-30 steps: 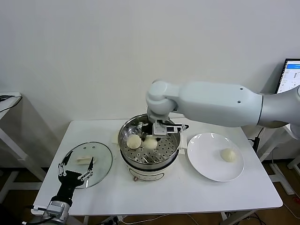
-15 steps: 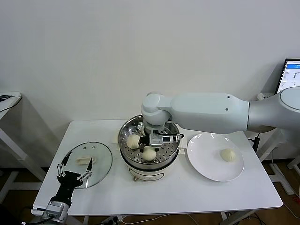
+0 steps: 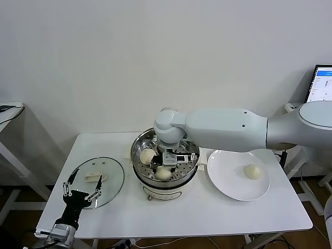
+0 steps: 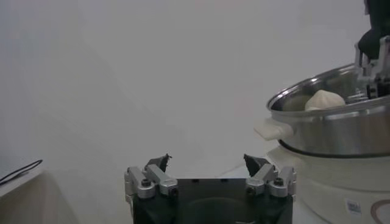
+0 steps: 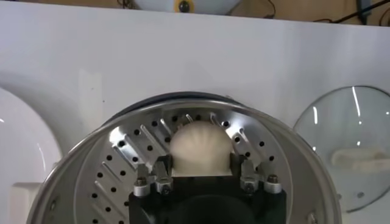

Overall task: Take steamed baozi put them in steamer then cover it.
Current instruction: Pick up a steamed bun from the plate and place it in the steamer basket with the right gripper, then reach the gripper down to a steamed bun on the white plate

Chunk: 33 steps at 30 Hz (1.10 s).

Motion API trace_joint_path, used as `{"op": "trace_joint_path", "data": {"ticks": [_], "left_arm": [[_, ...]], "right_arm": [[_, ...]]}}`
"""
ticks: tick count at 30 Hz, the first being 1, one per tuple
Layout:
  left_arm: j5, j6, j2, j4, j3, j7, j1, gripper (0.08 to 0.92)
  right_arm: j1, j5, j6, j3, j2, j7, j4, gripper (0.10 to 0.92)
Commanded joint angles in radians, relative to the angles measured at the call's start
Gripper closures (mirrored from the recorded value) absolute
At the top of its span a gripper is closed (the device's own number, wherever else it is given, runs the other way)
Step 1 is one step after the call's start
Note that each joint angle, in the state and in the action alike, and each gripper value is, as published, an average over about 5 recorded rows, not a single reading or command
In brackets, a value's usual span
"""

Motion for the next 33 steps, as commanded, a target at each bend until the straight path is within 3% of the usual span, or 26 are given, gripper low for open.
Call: {"op": "trace_joint_path", "data": {"ticks": [1,9,15,24,33], "left_arm": [[0.002,-0.001,-0.001,0.000,0.001,-0.001,0.002,0.177],[0.007,0.000,-0.001,-0.012,0.011,-0.004,0.008,0.177],[0.016,-0.002,-0.005,-0.022,0.019,-0.007,0.017,0.177],[0.032,-0.006,-0.003,-0.043,0.030,-0.010,0.032,0.177],[0.047,-0.010,-0.005,-0.056,0.050,-0.015,0.041,0.177]], "right_arm": [[0.020,0.043,-0.007,0.025,-0.049,-0.007,0.004,0.234],[0.167,0.197,-0.037,0.081,-0.270,-0.095,0.035,0.203],[0.188,0.325,-0.248,0.090,-0.521,-0.198,0.028,0.203],[-0.155,0.147,-0.469,0.309,-0.772,-0.236,-0.066,0.203],[-0.527,-0.055,-0.504,0.670,-0.761,-0.233,-0.213,0.203]]}}
